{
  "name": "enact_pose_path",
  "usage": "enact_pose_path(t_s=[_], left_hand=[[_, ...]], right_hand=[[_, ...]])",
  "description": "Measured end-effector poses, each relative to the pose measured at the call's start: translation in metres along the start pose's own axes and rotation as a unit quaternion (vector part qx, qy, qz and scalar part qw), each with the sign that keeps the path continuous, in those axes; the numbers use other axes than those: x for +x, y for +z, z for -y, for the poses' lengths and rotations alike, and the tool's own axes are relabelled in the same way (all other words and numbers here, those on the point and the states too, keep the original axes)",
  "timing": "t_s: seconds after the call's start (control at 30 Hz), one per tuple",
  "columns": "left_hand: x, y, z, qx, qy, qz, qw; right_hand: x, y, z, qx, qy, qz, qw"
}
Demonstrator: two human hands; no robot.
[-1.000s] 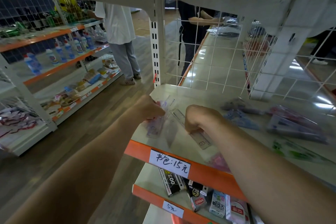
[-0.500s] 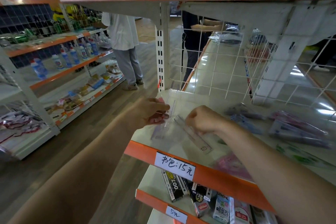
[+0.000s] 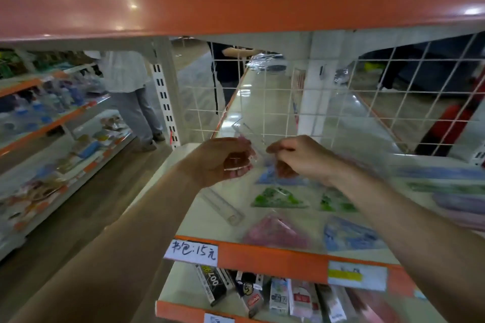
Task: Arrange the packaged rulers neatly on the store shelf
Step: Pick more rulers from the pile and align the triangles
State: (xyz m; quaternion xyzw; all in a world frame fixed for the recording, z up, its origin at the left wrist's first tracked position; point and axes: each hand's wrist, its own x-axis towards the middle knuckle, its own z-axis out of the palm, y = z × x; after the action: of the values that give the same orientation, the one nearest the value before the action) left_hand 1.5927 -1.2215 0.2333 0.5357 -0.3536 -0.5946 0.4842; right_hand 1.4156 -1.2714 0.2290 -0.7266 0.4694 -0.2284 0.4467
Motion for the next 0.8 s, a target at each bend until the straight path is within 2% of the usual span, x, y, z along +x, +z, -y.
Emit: enact_pose_path(t_s=[0.23,0.43,0.6,0.8], left_hand=[[0.021,0.118,0.008,-0.005,-0.014,0.048,0.999],[0.022,0.218,0.019,0.044,-0.041,0.096,0.994],[0.030,0.261,0.034,0.111,-0.043,0.092,0.989],[0.040,0.290,0.052,0.147,-0.029,0.073,0.986]], right_hand=[[-0.058,-0.103,-0.036,-0.126,-0.011,-0.015,0.992],[-0.101,-0.189,-0.071,-0.289,0.006,-0.043,0.956],[-0.135,-0.244,-0.111,-0.306,0.061,-0.043,0.949],[-0.158,-0.274,-0.157,-0.276,0.035,-0.065,0.958]])
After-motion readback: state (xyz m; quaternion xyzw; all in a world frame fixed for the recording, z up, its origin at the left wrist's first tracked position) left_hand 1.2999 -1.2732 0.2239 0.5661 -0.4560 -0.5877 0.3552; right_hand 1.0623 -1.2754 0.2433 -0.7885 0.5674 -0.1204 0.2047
